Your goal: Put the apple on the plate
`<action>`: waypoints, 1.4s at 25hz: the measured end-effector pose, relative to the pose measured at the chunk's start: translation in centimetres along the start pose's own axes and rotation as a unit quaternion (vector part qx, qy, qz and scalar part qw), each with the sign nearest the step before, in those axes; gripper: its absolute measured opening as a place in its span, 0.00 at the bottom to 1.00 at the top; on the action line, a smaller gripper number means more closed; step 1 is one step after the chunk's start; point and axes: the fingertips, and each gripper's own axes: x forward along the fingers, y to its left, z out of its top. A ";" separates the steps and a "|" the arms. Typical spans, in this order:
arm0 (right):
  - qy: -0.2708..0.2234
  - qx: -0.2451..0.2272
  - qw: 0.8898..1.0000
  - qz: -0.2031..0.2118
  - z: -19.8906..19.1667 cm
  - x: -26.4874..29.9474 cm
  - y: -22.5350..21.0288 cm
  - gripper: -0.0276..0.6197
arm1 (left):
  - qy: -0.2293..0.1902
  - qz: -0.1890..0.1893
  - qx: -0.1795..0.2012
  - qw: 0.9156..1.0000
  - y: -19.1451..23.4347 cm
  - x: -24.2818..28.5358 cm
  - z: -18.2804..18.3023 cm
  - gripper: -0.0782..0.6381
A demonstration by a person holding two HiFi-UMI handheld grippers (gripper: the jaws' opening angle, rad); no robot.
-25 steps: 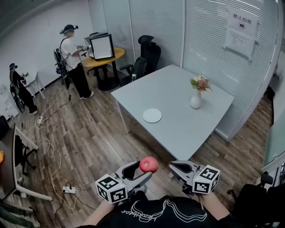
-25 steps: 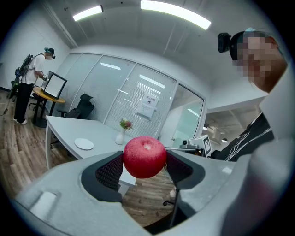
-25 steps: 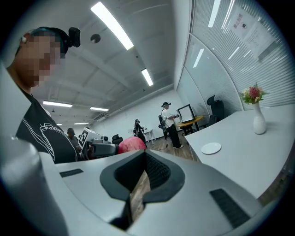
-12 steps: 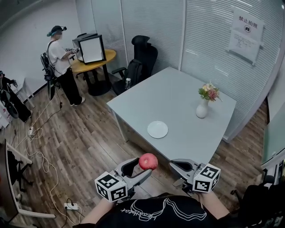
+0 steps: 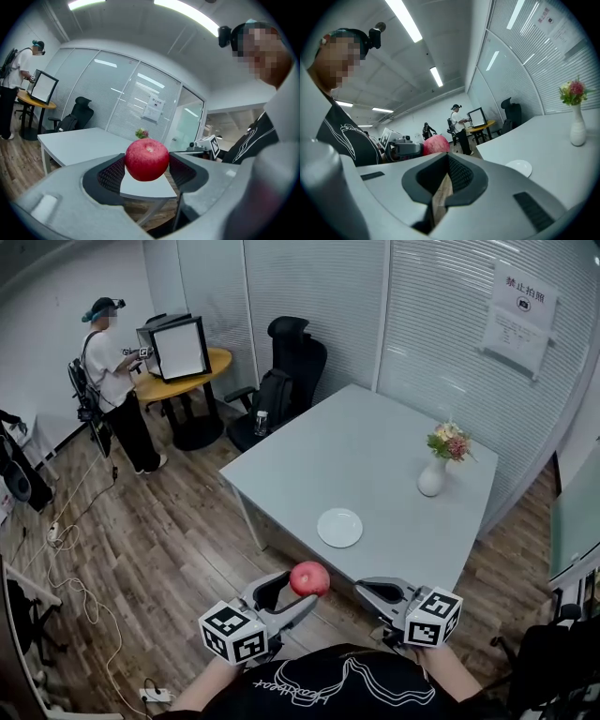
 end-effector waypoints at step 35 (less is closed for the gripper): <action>-0.011 0.079 0.995 -0.052 3.1 2.8 -21.4 0.06 | 0.081 0.030 0.045 0.995 13.5 19.5 0.0 0.53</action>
